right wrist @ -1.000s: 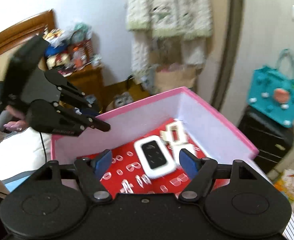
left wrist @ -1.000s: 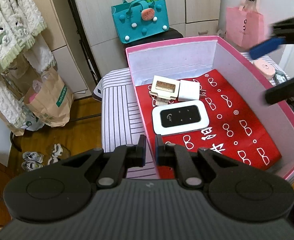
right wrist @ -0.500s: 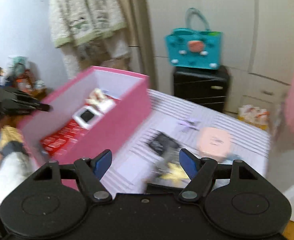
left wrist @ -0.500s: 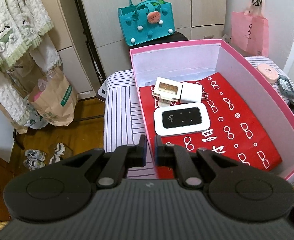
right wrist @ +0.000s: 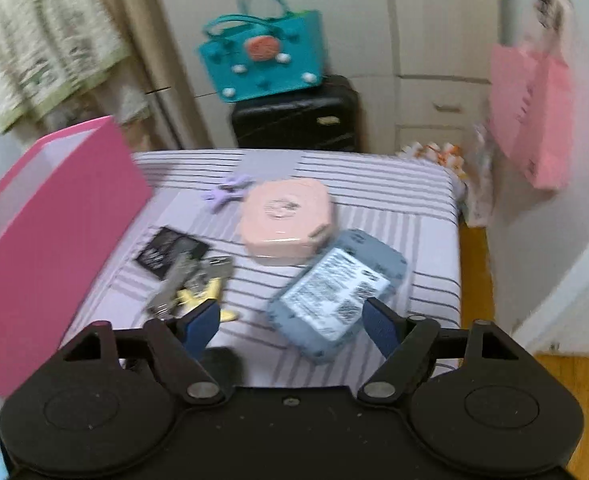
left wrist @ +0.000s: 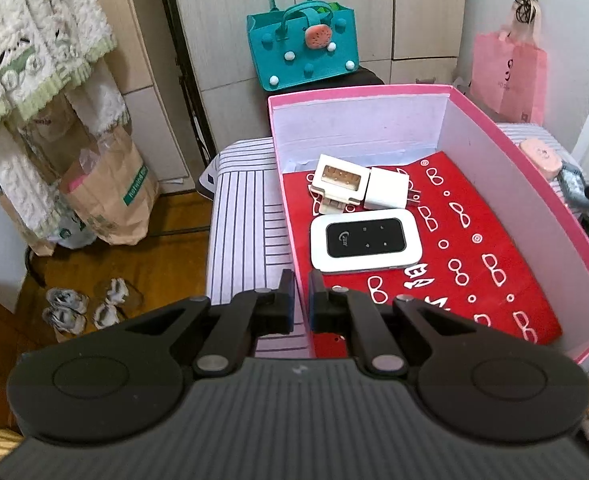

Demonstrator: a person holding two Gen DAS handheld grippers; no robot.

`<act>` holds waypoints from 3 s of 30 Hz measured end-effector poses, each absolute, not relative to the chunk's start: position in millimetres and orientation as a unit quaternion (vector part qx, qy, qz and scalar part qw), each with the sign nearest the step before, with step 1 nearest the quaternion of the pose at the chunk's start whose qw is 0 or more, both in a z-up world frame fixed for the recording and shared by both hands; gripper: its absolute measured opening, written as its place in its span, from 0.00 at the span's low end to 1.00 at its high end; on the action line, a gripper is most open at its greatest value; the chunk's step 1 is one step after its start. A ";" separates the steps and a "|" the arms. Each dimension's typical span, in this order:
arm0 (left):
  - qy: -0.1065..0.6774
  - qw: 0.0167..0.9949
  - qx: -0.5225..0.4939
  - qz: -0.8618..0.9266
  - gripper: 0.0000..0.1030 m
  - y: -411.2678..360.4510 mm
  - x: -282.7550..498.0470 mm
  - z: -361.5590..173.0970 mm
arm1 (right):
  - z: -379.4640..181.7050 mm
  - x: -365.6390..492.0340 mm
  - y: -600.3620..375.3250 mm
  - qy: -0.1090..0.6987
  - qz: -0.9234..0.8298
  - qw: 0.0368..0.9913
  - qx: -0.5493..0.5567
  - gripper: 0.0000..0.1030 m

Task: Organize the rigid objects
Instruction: 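Grasp the blue-grey wifi device with the right gripper, then carry the blue-grey device toward the pink box, then lower the blue-grey device into the box beside the router, release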

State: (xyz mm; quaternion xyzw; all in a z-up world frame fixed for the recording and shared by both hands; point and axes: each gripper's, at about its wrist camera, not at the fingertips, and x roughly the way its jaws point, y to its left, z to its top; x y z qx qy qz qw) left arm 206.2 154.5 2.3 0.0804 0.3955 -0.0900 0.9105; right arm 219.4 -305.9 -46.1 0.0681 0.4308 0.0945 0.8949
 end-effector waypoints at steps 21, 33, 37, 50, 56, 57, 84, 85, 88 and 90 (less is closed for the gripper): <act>0.416 0.901 0.096 -0.076 0.05 146.2 215.1 -3.3 | -65.5 232.8 -300.8 0.412 0.115 0.903 -0.041 0.72; 0.423 0.897 0.106 -0.072 0.05 142.8 220.3 -6.0 | -66.0 251.5 -296.5 0.418 0.083 0.904 -0.023 0.65; 0.425 0.896 0.108 -0.073 0.05 143.1 221.3 -6.1 | -61.6 245.2 -295.7 0.419 0.070 0.905 -0.019 0.64; 0.434 0.893 0.089 -0.076 0.05 147.6 226.2 -5.4 | 9.7 198.3 -263.7 0.357 0.161 0.920 0.016 0.64; 0.443 0.890 0.072 -0.082 0.05 152.9 229.4 -1.8 | 53.5 192.6 -210.5 0.329 0.281 0.901 0.019 0.64; 0.441 0.890 0.074 -0.082 0.05 152.2 228.8 -2.0 | 59.8 192.0 -198.7 0.322 0.298 0.899 0.011 0.64; 0.433 0.894 0.033 -0.109 0.07 167.5 230.8 -2.5 | 4.9 245.2 46.4 0.450 0.465 0.735 -0.203 0.64; 0.431 0.895 0.033 -0.106 0.07 167.8 230.7 -2.5 | 3.4 247.4 48.8 0.457 0.461 0.733 -0.204 0.64; 0.429 0.897 0.029 -0.101 0.07 169.0 232.8 -2.7 | 3.1 248.0 50.1 0.461 0.455 0.732 -0.209 0.65; 0.429 0.898 0.029 -0.100 0.06 168.1 233.9 -2.8 | 4.0 246.0 48.7 0.457 0.449 0.738 -0.213 0.65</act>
